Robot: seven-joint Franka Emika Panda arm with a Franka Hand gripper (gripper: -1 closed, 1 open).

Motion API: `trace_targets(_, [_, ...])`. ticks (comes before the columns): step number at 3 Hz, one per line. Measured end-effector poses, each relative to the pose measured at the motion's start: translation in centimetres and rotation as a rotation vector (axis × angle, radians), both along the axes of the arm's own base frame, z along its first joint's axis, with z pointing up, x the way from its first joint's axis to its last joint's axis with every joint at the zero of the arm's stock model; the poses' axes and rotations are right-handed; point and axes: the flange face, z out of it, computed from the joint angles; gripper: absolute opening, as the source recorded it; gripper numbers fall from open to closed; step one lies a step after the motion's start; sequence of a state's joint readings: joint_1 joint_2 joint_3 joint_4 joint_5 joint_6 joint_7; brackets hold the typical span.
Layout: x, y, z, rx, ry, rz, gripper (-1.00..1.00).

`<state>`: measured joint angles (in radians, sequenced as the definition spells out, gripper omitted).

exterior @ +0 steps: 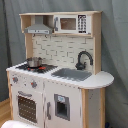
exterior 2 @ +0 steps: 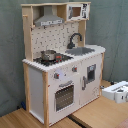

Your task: Play with the kitchen

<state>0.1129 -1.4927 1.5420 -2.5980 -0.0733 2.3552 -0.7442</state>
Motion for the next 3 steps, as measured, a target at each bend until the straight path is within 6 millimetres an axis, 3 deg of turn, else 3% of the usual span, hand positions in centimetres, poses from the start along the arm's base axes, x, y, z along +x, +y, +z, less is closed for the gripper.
trace_targets(1, [-0.6, 0.8, 0.0, 0.097, -0.012, 0.033, 1.0])
trace_targets(2, [0.7, 1.1, -1.5, 0.138, -0.021, 0.035, 1.0])
trace_targets(3, [3.2, 1.9, -1.3, 0.172, -0.022, 0.027, 1.0])
